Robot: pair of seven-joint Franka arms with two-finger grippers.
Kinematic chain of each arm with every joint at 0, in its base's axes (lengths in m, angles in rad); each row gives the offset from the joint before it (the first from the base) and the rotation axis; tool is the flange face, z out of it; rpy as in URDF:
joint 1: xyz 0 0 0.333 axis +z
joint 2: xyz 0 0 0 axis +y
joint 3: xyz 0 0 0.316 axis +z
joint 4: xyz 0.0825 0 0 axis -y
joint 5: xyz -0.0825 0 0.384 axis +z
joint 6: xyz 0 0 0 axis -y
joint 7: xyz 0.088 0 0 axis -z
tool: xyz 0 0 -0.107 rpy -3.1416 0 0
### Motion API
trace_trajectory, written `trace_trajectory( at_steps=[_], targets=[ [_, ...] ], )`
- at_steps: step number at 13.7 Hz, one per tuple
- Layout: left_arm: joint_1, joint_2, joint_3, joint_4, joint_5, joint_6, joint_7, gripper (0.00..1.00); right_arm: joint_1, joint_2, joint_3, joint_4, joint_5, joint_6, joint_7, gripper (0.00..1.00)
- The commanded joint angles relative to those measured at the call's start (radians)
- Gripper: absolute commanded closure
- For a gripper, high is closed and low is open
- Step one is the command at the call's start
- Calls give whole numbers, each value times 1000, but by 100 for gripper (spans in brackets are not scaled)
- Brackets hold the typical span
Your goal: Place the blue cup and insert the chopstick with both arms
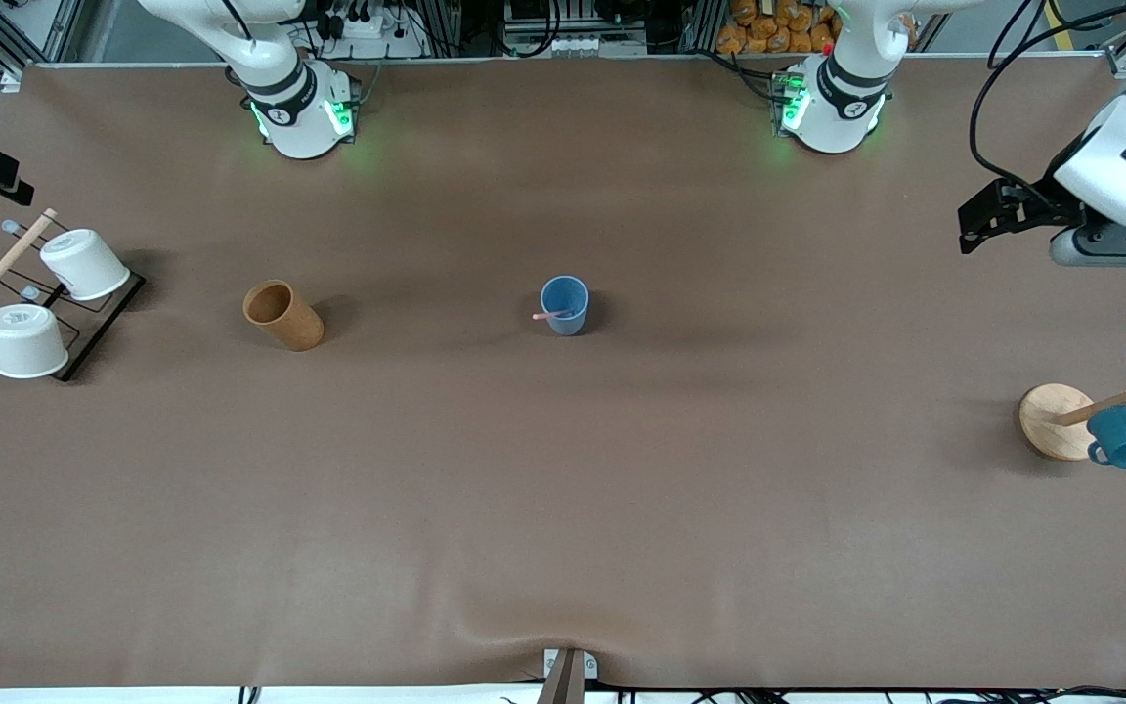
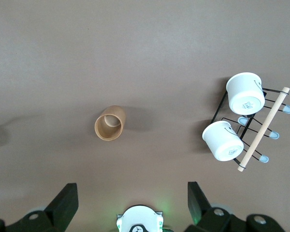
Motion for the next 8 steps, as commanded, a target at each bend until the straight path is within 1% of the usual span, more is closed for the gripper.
trace_trajectory(
  at_steps=[1, 5, 8],
  targets=[
    [10, -16, 1, -2, -25, -9, 19, 0, -12, -29, 10, -31, 34, 10, 22, 0],
    [10, -5, 1, 13, -25, -7, 20, 0, -4, -26, 10, -34, 37, 26, 7, 0],
    [12, -3, 3, 22, -25, -7, 22, 0, -9, -28, 9, -34, 37, 37, -51, 0]
  ],
)
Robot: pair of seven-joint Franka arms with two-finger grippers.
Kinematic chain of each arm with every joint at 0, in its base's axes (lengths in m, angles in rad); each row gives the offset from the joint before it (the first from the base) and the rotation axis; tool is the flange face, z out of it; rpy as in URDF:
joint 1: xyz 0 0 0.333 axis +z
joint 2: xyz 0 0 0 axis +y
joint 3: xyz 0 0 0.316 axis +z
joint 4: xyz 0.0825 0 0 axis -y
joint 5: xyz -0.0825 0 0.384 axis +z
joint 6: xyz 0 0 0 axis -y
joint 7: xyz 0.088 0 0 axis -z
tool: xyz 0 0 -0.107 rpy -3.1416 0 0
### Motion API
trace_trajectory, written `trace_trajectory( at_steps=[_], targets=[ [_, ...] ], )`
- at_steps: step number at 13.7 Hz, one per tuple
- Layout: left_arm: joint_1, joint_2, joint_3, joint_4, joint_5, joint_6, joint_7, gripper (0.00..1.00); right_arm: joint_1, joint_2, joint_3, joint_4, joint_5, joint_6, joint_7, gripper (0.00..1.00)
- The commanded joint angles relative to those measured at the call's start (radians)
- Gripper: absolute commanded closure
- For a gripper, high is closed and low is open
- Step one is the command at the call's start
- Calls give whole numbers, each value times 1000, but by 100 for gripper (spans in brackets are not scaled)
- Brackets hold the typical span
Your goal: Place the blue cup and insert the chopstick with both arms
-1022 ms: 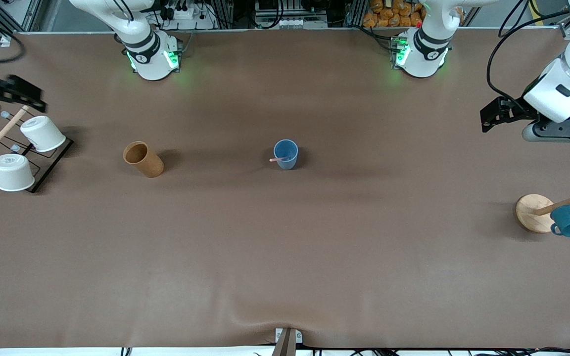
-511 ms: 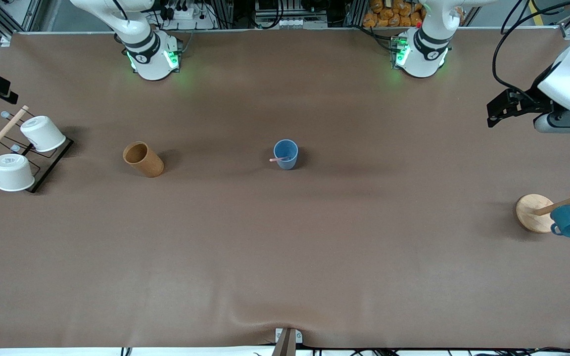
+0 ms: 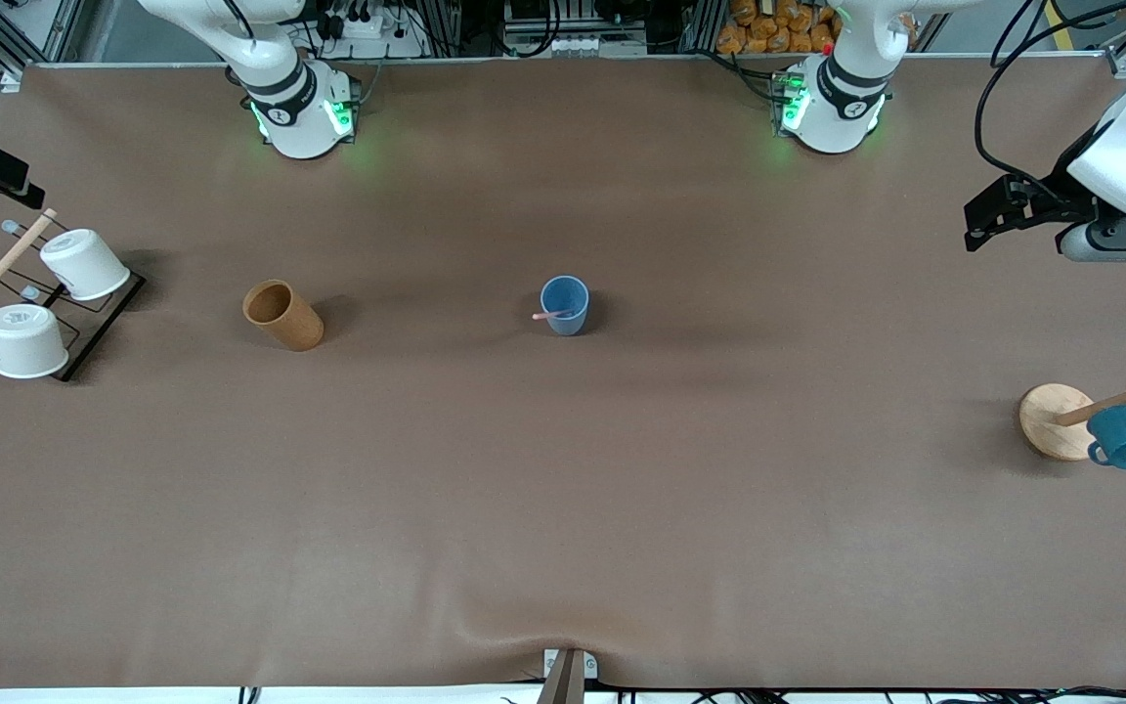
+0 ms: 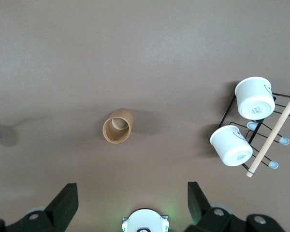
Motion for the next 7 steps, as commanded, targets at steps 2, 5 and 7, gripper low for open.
trace_trajectory(
  at_steps=[2, 5, 7],
  targets=[
    [10, 7, 2, 33, -21, -8, 22, 0, -11, -28, 2, -28, 12, 16, -35, 0],
    [15, 7, 7, 35, -21, -10, 17, 0, -11, -26, 4, -28, 12, 16, -35, 0],
    [29, 7, 10, 35, -35, -13, 16, 0, -9, -26, 4, -28, 12, 16, -35, 0]
  ],
)
